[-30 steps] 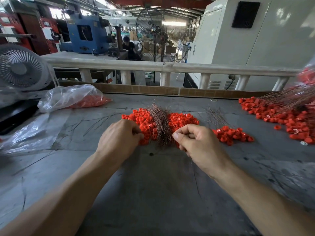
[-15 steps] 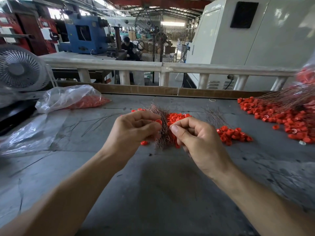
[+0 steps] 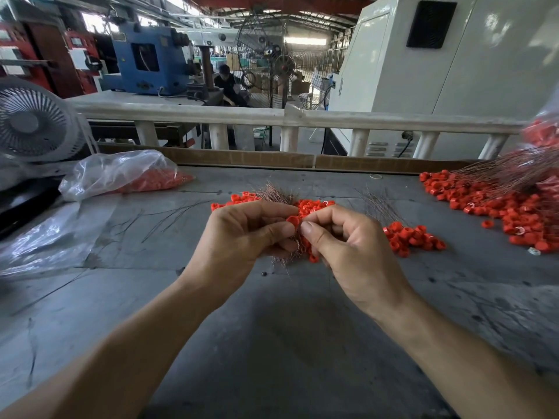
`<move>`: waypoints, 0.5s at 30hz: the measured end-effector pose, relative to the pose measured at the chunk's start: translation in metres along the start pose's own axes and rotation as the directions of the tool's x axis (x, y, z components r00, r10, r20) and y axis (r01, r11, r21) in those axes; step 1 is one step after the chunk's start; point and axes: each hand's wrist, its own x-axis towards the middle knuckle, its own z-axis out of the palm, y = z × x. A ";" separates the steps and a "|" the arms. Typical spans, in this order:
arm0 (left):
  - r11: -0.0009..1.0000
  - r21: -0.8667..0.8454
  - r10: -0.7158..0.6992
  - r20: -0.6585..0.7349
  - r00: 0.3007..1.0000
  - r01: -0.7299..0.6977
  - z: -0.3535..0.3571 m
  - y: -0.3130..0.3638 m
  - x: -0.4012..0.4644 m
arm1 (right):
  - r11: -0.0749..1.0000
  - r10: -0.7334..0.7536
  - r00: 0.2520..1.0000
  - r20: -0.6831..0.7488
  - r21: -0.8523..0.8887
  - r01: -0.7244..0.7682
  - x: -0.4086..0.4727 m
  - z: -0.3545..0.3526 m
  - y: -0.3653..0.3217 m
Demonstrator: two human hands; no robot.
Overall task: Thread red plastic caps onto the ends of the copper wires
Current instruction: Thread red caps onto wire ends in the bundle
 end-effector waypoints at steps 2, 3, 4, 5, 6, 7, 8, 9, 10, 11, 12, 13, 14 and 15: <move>1.000 0.012 0.009 0.009 1.000 -0.009 0.000 0.000 0.000 | 1.000 -0.001 1.000 -0.008 -0.007 0.000 0.000 0.000 0.000; 1.000 0.023 0.017 0.014 1.000 -0.017 0.000 -0.001 0.000 | 1.000 0.001 1.000 -0.012 -0.010 -0.001 0.000 0.000 0.001; 0.999 0.036 0.026 0.018 0.999 -0.027 0.001 -0.001 0.000 | 1.000 0.003 1.000 -0.014 -0.011 -0.003 0.000 0.000 0.001; 0.998 0.047 0.036 0.018 0.999 -0.037 0.000 -0.002 0.000 | 1.000 0.003 1.000 -0.014 -0.010 -0.003 0.000 0.000 0.001; 0.998 0.055 0.042 0.015 0.999 -0.043 0.000 -0.002 0.000 | 1.000 0.002 1.000 -0.010 -0.008 -0.002 0.000 0.000 0.001; 0.997 0.059 0.044 0.010 0.999 -0.044 0.000 -0.003 0.000 | 1.000 0.002 1.000 -0.004 -0.007 -0.002 0.000 0.000 0.001; 0.997 0.061 0.042 0.006 0.999 -0.042 0.000 -0.003 0.001 | 1.000 0.002 1.000 0.000 -0.005 -0.002 0.001 0.001 0.001; 0.997 0.061 0.038 0.005 0.999 -0.038 0.000 -0.003 0.001 | 1.000 0.002 1.000 0.002 -0.003 -0.002 0.001 0.001 0.001; 0.998 0.061 0.034 0.007 0.999 -0.035 -0.001 -0.004 0.001 | 1.000 0.001 1.000 0.001 -0.003 -0.001 0.001 0.001 0.001; 0.997 0.063 0.034 0.009 0.999 -0.034 -0.001 -0.004 0.001 | 1.000 -0.001 1.000 0.000 -0.008 0.001 0.001 0.001 0.001; 0.997 0.068 0.036 0.012 0.999 -0.037 -0.001 -0.005 0.001 | 1.000 -0.003 1.000 0.001 -0.018 0.003 0.001 0.001 0.001; 0.996 0.073 0.041 0.012 0.999 -0.042 -0.001 -0.005 0.001 | 1.000 -0.004 1.000 -0.001 -0.028 0.004 0.000 0.001 0.001; 0.996 0.077 0.048 0.013 0.999 -0.049 -0.001 -0.006 0.002 | 0.999 -0.002 1.000 -0.005 -0.037 0.002 0.000 0.001 0.001; 0.995 0.083 0.053 0.013 0.999 -0.054 -0.001 -0.006 0.002 | 0.999 0.002 1.000 -0.011 -0.043 -0.003 0.000 0.001 0.001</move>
